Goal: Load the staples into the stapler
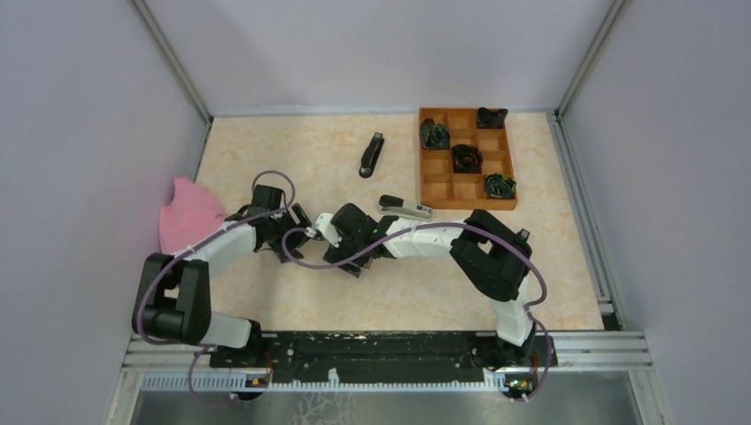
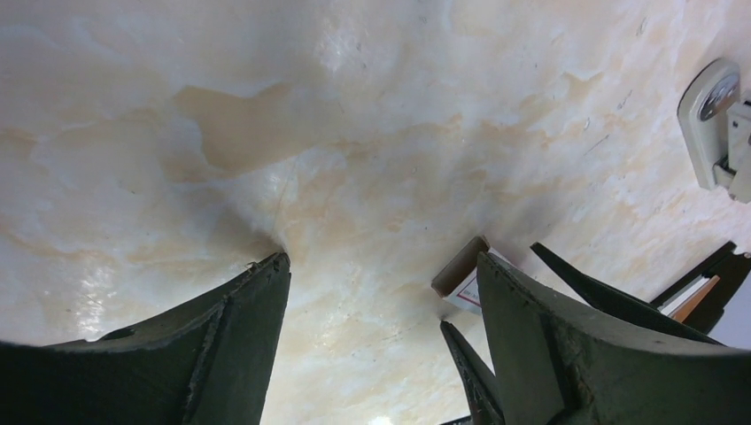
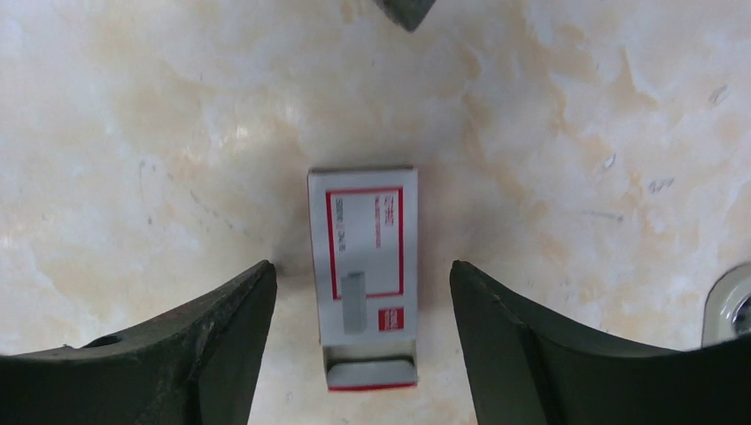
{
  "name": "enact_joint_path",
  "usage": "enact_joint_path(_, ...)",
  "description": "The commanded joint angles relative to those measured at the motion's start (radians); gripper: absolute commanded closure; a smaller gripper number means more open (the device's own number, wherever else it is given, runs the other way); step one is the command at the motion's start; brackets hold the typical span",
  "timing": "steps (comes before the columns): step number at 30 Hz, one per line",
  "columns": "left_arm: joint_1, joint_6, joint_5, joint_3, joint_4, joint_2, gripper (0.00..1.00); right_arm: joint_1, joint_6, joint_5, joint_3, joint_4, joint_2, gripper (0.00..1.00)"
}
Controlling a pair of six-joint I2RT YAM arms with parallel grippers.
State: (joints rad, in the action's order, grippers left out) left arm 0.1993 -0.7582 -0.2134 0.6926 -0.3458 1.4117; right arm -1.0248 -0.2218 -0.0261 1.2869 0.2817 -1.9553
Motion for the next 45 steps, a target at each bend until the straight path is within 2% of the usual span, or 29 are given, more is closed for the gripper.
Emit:
enact_joint_path(1, 0.032, -0.010, 0.010, 0.005, -0.078, -0.010, 0.16, 0.008, 0.049, -0.006, -0.097, -0.100, 0.144, 0.27)
enact_joint_path(8, 0.097, -0.070, 0.033, 0.010, -0.093, -0.029, 0.17, 0.039, 0.065, -0.042, -0.258, -0.179, 0.242, 0.25)
enact_joint_path(17, 0.162, -0.132, 0.045, 0.034, -0.095, -0.010, 0.16, 0.051, 0.062, -0.038, -0.354, -0.287, 0.242, 0.26)
enact_joint_path(28, 0.211, -0.214, 0.052, 0.063, -0.087, 0.030, 0.15, 0.046, 0.058, -0.048, -0.381, -0.309, 0.241, 0.47)
enact_joint_path(39, 0.270, -0.259, 0.057, 0.118, -0.081, 0.123, 0.15, -0.016, 0.187, 0.074, -0.414, -0.370, 0.255, 0.55)
enact_joint_path(45, 0.278, -0.279, 0.058, 0.131, -0.080, 0.156, 0.15, -0.045, 0.249, 0.148, -0.414, -0.420, 0.251, 0.56)
